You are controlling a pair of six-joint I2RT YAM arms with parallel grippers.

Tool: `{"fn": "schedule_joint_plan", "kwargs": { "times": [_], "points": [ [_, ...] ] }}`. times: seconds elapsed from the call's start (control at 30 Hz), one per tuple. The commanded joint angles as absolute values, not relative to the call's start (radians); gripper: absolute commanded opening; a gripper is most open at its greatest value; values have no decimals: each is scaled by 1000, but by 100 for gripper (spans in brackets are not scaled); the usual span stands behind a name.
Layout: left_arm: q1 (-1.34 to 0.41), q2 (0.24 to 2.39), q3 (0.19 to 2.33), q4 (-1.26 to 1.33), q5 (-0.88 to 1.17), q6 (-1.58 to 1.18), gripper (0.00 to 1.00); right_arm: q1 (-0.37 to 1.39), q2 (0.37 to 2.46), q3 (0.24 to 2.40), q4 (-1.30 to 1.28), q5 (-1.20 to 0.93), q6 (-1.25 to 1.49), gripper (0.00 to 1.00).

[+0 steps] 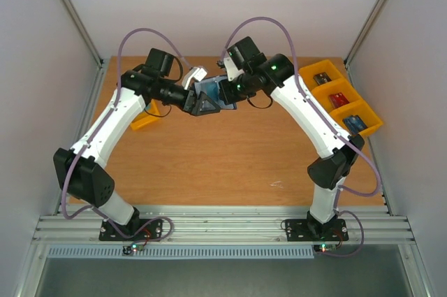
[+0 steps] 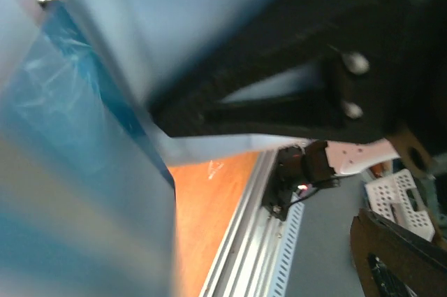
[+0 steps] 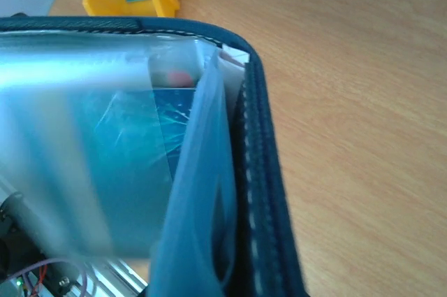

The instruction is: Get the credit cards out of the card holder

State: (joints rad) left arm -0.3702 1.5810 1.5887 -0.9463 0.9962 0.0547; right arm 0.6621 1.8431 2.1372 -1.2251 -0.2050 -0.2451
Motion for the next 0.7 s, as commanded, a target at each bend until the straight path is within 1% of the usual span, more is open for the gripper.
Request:
{"fn": "schedule_joint_plan", "kwargs": {
  "times": [0.0,0.13,0.17,0.2,0.23,0.3,0.37,0.43,0.5,0.57,0.63,0.67],
  "points": [
    [-371,1600,1628,-887,875,14,99,695,1864,2220,-1260,-197,-192,1],
    [-362,1590,1616,-897,907,23,99,694,1848,2216,-1272,-173,-228,1],
    [-357,1585,1607,-894,923,26,95,690,1840,2209,-1269,-187,-241,1],
    [-350,1581,1598,-890,941,30,90,684,1827,2198,-1262,-214,-256,1],
    [-342,1578,1590,-887,954,30,81,674,1814,2184,-1251,-250,-271,1],
    [-328,1570,1581,-887,975,29,62,657,1789,2156,-1232,-324,-300,1],
    [-316,1568,1581,-893,985,36,39,649,1768,2128,-1212,-397,-335,1],
    [-312,1568,1584,-905,989,52,21,648,1754,2112,-1201,-465,-367,1],
    [-310,1569,1587,-920,1013,62,9,646,1750,2109,-1197,-531,-387,1],
    [-304,1563,1591,-939,1062,79,1,634,1737,2095,-1184,-555,-391,1],
    [-295,1556,1593,-959,1086,95,0,597,1712,2055,-1146,-584,-375,1],
    [-291,1552,1593,-966,1090,103,0,575,1699,2032,-1124,-595,-362,3]
  ]
}}
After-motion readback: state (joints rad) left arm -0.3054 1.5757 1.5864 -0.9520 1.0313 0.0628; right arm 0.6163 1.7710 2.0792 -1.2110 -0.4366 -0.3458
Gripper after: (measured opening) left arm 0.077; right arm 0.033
